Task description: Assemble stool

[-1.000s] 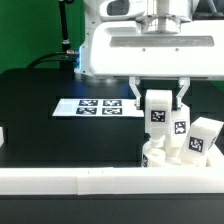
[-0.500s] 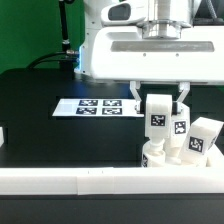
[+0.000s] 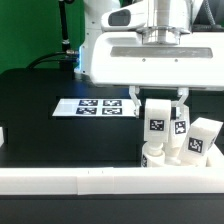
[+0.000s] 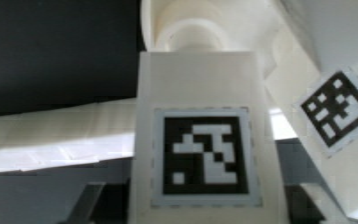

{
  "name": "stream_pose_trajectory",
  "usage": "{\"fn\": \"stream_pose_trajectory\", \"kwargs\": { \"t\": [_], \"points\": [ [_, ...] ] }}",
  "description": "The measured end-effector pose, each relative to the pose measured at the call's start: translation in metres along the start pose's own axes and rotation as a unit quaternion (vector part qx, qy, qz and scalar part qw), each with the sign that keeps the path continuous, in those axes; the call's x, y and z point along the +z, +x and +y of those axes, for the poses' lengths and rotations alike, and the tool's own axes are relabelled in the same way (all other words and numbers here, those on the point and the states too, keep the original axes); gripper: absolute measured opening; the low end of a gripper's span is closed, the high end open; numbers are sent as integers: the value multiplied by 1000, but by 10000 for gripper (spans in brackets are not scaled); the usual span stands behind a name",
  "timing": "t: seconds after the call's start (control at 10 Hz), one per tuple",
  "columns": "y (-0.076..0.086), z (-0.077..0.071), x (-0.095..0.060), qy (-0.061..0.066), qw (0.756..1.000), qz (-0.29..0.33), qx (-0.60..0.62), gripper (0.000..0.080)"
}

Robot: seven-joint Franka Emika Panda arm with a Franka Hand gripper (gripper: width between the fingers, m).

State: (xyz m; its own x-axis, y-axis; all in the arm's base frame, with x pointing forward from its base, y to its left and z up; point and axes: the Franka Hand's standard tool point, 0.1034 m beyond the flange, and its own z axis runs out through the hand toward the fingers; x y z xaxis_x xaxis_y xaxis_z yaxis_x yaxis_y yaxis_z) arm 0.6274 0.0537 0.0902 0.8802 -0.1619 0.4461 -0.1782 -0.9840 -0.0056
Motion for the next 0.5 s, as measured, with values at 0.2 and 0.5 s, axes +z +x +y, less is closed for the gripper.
{"fn": "stream_pose_trajectory", "kwargs": {
  "t": [0.2,0.5],
  "points": [
    [0,0,2,-1,1000,5,-2,337],
    [-4,1,8,-4,1000,2,-6,337]
  ]
}}
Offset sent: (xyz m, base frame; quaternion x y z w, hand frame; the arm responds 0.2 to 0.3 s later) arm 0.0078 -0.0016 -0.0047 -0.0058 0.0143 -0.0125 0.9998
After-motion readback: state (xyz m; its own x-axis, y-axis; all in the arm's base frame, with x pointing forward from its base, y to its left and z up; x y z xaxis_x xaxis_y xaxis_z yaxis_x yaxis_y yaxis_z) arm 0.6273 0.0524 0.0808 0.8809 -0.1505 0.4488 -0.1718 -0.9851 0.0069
